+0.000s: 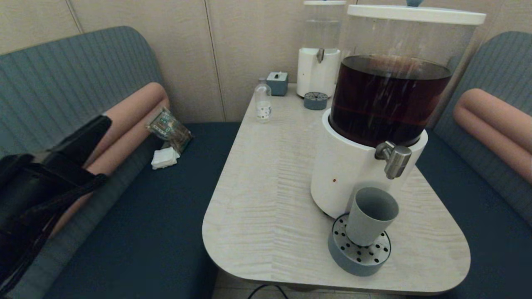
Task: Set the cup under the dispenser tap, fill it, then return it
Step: Turn on the faucet
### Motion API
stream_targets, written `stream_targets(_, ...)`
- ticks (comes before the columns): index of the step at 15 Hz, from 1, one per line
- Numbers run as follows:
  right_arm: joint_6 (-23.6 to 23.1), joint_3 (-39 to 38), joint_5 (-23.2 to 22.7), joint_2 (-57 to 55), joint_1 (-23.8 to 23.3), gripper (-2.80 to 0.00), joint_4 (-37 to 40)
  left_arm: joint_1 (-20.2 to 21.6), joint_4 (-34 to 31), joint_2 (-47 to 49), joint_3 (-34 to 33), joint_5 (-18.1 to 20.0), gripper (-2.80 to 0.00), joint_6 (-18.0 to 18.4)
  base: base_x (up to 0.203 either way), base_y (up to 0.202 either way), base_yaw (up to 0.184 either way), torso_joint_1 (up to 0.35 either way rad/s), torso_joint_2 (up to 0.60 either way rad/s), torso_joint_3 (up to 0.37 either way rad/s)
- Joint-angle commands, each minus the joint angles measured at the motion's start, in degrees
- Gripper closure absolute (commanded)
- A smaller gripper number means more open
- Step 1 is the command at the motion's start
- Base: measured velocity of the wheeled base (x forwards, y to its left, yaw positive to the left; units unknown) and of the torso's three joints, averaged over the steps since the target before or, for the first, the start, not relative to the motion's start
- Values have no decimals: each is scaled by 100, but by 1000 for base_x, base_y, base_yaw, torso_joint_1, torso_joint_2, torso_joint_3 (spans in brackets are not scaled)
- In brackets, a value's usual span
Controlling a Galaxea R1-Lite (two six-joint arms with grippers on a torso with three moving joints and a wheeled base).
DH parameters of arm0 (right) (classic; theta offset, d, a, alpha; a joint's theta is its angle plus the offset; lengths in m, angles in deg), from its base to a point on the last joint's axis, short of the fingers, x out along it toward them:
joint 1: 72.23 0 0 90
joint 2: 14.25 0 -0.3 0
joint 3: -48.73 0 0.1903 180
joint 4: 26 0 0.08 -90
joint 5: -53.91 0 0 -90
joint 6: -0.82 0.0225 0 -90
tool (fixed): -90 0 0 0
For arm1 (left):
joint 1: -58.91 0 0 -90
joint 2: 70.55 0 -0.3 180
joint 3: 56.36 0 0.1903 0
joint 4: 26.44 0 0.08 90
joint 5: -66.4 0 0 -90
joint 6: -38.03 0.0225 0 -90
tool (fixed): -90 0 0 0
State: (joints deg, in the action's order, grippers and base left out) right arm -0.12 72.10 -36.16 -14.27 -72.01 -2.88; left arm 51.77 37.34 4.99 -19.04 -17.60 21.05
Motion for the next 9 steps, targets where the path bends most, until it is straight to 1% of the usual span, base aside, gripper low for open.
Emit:
stream_targets(1, -3, -6, -1, 11, 4, 0, -2, 460, 51, -594, -191, -5, 0, -22, 0, 0, 0, 0, 0, 0)
stream_targets(4, -3, 0, -1, 11, 4, 0, -2, 895, 51, -1236, -438, -41, 0, -49, 0, 0, 0, 0, 0, 0)
stream_targets(6, -3, -9, -2, 11, 4, 0, -2, 983, 51, -1644, -553, -43, 0, -45, 0, 0, 0, 0, 0, 0)
stream_targets(9, -3, -5, -5, 11, 1, 0, -2, 995, 51, -2331, -802, -8, 0, -12, 0, 0, 0, 0, 0, 0)
